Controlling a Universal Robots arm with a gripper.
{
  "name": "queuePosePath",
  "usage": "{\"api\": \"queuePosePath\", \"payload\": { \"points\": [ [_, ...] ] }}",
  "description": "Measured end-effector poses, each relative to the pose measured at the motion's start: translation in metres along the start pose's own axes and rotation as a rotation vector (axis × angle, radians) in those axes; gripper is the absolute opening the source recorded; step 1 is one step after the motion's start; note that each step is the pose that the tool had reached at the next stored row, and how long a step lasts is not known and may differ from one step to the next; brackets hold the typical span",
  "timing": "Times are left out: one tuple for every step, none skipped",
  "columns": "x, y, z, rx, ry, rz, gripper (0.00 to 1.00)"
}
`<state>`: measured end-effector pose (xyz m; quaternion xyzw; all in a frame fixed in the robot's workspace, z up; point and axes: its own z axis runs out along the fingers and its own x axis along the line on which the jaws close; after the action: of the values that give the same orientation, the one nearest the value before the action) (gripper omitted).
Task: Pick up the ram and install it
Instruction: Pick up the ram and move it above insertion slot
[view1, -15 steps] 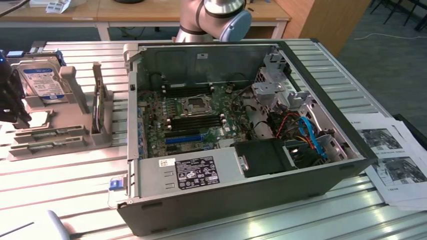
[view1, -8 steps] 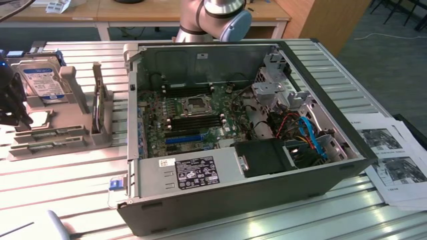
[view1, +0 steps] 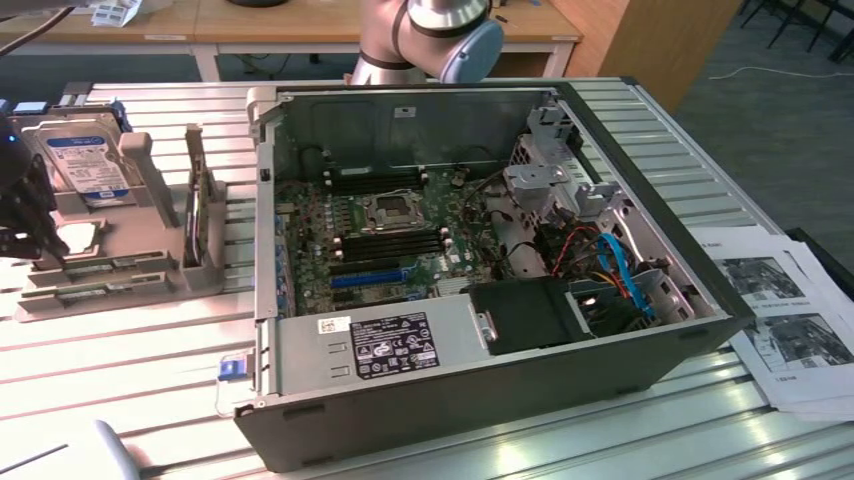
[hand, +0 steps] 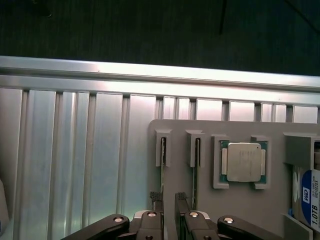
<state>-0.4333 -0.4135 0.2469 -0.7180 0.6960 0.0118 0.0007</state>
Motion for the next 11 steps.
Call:
{"api": "queuePosePath", "payload": {
  "points": [
    [0.0003, 0.0000, 0.0009, 0.0001, 0.0000, 0.000, 0.24],
    [0.0006, 0.0000, 0.0019, 0.0002, 0.0000, 0.000, 0.24],
    [0.0010, 0.0000, 0.0028, 0.0004, 0.0000, 0.000, 0.24],
    [0.0012, 0.0000, 0.0037, 0.0005, 0.0000, 0.000, 0.24],
    [0.0015, 0.0000, 0.0046, 0.0006, 0.0000, 0.000, 0.24],
    [0.0018, 0.0000, 0.0056, 0.0008, 0.0000, 0.000, 0.24],
    [0.0021, 0.0000, 0.0065, 0.0009, 0.0001, 0.000, 0.24],
    [0.0024, 0.0000, 0.0074, 0.0010, 0.0001, 0.000, 0.24],
    [0.0027, 0.0000, 0.0082, 0.0011, 0.0001, 0.000, 0.24],
    [0.0030, -0.0001, 0.0091, 0.0013, 0.0001, 0.000, 0.24],
    [0.0032, -0.0001, 0.0100, 0.0014, 0.0000, 0.000, 0.24]
  ]
}}
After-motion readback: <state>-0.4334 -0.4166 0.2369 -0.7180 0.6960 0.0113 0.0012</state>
